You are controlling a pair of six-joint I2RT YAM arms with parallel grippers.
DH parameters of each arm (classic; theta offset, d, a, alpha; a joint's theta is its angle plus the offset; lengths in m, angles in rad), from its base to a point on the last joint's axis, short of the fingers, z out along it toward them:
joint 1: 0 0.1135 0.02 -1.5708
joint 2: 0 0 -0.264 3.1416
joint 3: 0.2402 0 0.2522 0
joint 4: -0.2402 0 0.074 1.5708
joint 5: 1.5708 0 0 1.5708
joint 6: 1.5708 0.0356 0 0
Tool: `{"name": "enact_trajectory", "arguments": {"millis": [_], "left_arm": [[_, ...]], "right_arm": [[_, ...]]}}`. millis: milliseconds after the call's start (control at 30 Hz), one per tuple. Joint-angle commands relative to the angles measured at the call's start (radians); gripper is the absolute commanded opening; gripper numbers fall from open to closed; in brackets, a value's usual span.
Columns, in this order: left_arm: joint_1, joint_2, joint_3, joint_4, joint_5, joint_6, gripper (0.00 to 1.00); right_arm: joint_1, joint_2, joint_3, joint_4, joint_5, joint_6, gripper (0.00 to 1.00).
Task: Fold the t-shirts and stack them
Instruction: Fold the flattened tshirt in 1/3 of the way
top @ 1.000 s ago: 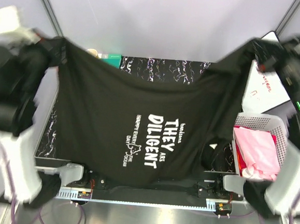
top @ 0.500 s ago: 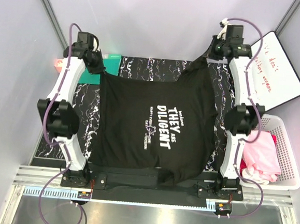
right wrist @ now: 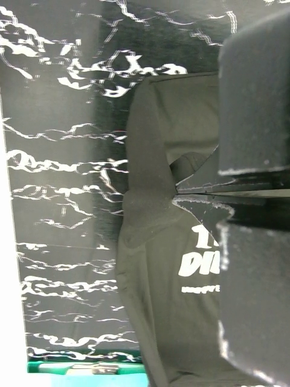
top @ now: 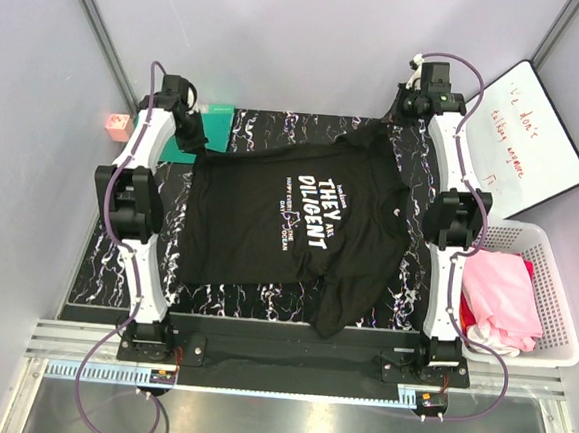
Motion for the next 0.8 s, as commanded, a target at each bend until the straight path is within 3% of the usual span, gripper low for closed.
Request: {"name": "enact_trajectory", "arguments": {"millis": [0,167,467,767], "left_arm": [[0.005,-0.159,-0.034,0.05,-0.003,0.014,0.0],[0.03,-0.225,-0.13,0.049,-0.015,0.029,0.0],[0.048,-0.301,-0.317,0.035,-0.033,0.014,0.0],[0.053,-0.256,-0.392,-0.016,-0.04,0.006,0.0]], "right_arm": [[-0.001,-0.176,-0.07,0.027,-0.013,-0.024,0.0],[-0.001,-0.303,-0.174,0.025,-0.016,0.002,0.0],[-0.001,-0.545,-0.606,0.019,0.01,-0.006,0.0],[-0.001,-0.651,-0.924,0.008,-0.036,0.033,0.0]]}}
